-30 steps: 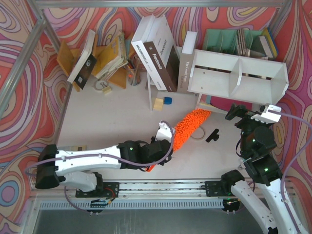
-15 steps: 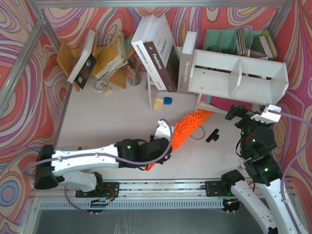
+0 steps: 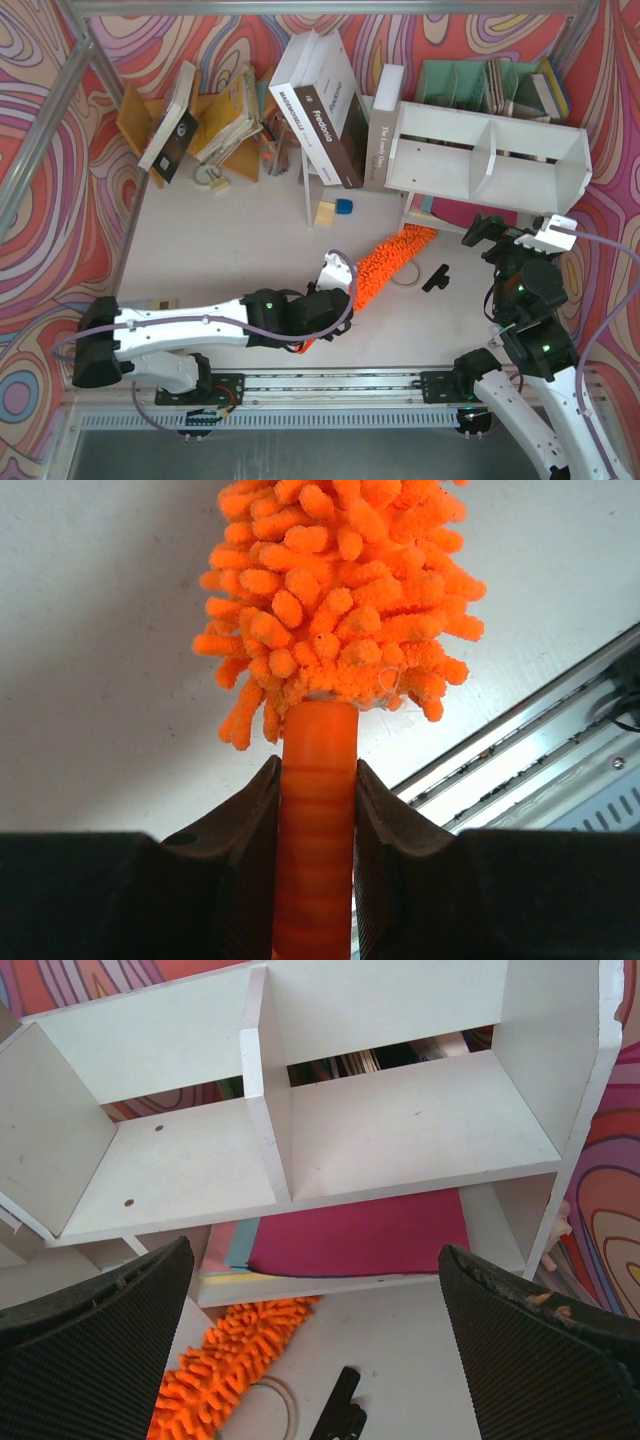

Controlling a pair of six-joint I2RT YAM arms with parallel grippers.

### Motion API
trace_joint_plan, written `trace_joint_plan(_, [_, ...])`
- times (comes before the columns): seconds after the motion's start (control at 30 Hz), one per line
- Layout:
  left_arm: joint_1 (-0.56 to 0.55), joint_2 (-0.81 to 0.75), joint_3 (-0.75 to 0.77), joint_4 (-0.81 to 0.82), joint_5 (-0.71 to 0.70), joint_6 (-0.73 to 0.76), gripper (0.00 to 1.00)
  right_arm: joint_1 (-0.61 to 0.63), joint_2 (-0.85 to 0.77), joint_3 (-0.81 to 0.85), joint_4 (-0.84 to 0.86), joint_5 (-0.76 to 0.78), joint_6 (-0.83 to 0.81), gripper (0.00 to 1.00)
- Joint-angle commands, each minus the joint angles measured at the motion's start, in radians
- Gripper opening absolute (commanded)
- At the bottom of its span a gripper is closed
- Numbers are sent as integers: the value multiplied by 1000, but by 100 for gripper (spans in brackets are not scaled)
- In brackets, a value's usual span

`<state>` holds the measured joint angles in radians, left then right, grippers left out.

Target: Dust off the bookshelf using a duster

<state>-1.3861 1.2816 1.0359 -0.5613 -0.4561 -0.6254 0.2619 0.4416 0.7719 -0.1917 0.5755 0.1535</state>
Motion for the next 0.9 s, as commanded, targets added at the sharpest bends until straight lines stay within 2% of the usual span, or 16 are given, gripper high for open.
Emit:
trace_joint_plan(0.0, [24, 50, -17, -13, -130, -66, 0, -1, -9, -3, 31, 5, -11, 99])
trace_joint_plan(0.17, [16, 31, 63, -41, -105, 9, 0, -1, -10, -1, 29, 10, -9, 99])
trace_joint_plan(0.3, [-51, 14, 169, -87, -113, 79, 0, -1, -12, 3, 25, 18, -8, 99])
trace_joint_plan(0.53, [-115, 3, 279, -44, 12, 148, 0, -1, 5, 13, 24, 24, -2, 99])
trace_joint_plan(0.87, [-149, 49, 387, 39, 33, 207, 0, -2, 5, 17, 24, 27, 0, 99])
